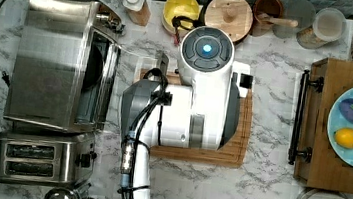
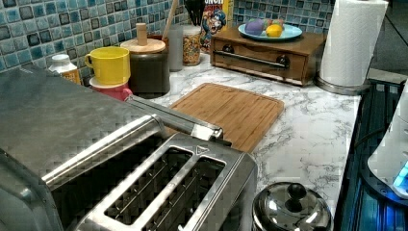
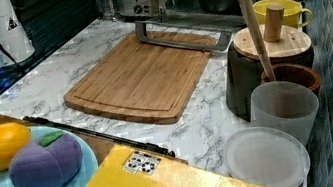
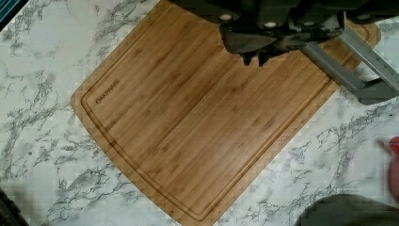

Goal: Close the oven.

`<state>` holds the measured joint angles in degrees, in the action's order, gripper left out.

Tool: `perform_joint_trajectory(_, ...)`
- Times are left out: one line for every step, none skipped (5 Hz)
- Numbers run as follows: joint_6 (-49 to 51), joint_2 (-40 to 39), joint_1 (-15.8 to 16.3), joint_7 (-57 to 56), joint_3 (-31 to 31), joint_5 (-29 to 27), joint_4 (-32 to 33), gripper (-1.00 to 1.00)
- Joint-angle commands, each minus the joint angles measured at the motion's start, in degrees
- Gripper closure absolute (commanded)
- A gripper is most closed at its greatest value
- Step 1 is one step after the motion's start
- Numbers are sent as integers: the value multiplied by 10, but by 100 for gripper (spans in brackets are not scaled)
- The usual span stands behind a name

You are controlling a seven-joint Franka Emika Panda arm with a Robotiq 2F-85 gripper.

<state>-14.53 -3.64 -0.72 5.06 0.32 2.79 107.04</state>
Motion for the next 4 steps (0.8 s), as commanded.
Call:
perform_joint_trajectory(-48,5,15,-63,-20,-18,53,100)
perform_joint_trajectory(-65,-5,-20,-166,-12,-50,69,100)
perform_joint_trajectory(-104,6,-71,-240,8,-99,108,100)
perform_joint_trajectory(-206,38,-69,-362,-28,-193,194,100)
